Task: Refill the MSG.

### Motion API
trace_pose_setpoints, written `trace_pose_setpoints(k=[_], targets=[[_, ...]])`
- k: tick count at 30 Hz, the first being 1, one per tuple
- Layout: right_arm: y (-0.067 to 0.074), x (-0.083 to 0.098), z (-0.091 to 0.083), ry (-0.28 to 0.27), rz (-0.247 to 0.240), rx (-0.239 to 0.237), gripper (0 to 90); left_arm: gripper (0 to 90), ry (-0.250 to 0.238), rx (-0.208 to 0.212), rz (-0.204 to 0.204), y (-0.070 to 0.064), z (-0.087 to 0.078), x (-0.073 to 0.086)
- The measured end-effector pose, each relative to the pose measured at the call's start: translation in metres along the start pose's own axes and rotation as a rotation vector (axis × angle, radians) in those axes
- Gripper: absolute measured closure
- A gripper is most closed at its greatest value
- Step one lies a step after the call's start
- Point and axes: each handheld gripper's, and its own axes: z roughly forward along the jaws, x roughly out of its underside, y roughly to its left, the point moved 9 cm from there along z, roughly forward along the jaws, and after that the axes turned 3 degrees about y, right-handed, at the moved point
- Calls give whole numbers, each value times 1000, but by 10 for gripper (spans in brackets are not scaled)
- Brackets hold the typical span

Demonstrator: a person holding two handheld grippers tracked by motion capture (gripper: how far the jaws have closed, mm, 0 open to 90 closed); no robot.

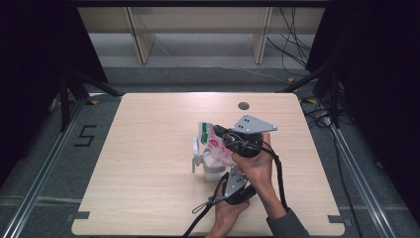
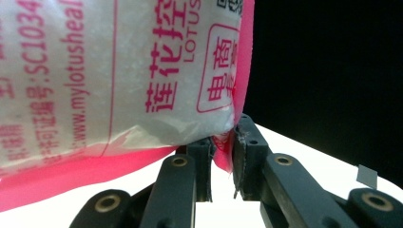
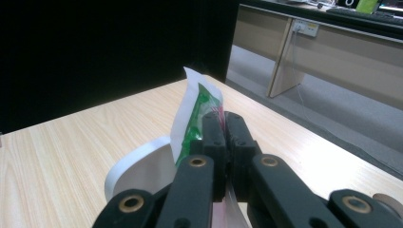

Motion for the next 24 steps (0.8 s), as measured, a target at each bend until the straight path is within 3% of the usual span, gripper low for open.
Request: trace_pose_setpoints(k=[24], targets=[[1, -1, 0, -5, 0, -1, 896, 789, 11, -11, 2, 0, -1, 1]])
